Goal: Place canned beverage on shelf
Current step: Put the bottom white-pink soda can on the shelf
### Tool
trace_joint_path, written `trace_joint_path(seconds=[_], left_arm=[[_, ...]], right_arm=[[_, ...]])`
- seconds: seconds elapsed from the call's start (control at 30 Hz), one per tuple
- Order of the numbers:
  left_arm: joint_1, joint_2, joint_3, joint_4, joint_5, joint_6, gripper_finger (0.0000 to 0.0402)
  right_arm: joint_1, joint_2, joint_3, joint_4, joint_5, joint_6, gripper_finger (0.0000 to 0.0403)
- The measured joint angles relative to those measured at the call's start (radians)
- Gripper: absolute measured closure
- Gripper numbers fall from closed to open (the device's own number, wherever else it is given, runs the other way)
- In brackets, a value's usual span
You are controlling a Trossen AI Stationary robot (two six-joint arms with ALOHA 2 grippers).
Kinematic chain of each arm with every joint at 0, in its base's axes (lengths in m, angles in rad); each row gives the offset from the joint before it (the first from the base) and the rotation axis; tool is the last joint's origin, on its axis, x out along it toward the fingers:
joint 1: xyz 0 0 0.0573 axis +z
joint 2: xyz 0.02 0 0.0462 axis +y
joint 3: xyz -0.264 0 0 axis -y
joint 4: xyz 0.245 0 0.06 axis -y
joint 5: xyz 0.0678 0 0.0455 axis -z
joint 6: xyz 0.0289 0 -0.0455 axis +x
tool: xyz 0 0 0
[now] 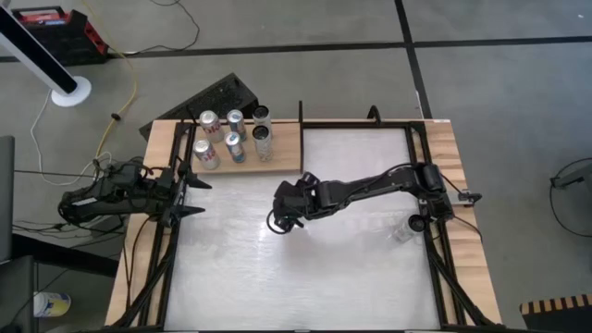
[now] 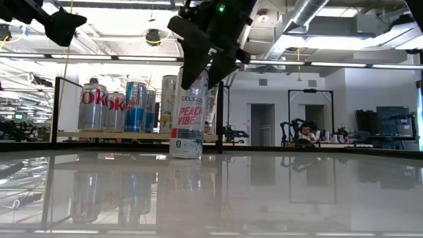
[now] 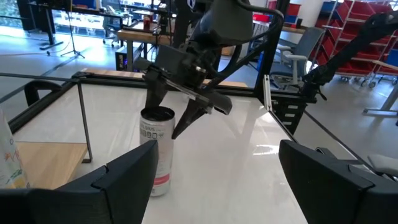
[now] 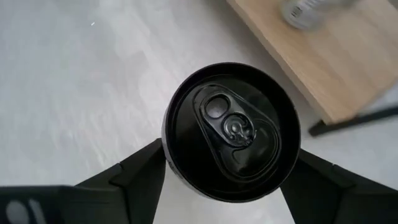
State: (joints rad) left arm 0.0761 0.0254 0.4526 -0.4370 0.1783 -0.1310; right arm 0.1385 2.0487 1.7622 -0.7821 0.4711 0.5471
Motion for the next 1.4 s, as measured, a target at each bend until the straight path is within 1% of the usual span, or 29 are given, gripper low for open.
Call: trace_joint_path(seconds=[0.1, 0.23, 0.4, 0.53, 0.73, 0.9, 1.03, 1.23, 1.4], left_arm=[[0.000, 0.000, 0.000, 0.000, 0.000, 0.000, 0.0084], [0.000, 0.000, 0.000, 0.000, 0.000, 0.000, 0.0084], [0.000, 0.000, 0.000, 0.000, 0.000, 0.000, 0.0084], [0.000, 0.000, 0.000, 0.000, 0.000, 0.000, 0.0084], [0.000, 0.000, 0.000, 0.000, 0.000, 0.000, 0.0084], [0.000, 0.000, 0.000, 0.000, 0.000, 0.000, 0.0084], [0.000, 0.000, 0.000, 0.000, 0.000, 0.000, 0.0084], [0.000, 0.000, 0.000, 0.000, 0.000, 0.000, 0.0084], [0.000, 0.000, 0.000, 0.000, 0.000, 0.000, 0.0084]], right_arm=[[0.008, 0.000, 0.000, -0.052, 0.036, 0.114, 0.0105], [0.019, -0.002, 0.002, -0.118, 0.066, 0.223, 0.0106], [0.018, -0.002, 0.010, -0.133, 0.065, 0.246, 0.0106], [0.013, 0.002, 0.042, -0.186, 0.061, 0.277, 0.0106], [-0.022, 0.002, 0.053, -0.268, 0.083, 0.369, 0.0106], [-0.048, 0.002, 0.053, -0.259, 0.098, 0.366, 0.0106], [-0.040, 0.003, 0.056, -0.216, 0.104, 0.313, 0.0106], [-0.034, 0.003, 0.162, -0.210, 0.115, 0.238, 0.0106], [-0.076, 0.003, 0.259, -0.217, 0.131, 0.157, 0.0106]])
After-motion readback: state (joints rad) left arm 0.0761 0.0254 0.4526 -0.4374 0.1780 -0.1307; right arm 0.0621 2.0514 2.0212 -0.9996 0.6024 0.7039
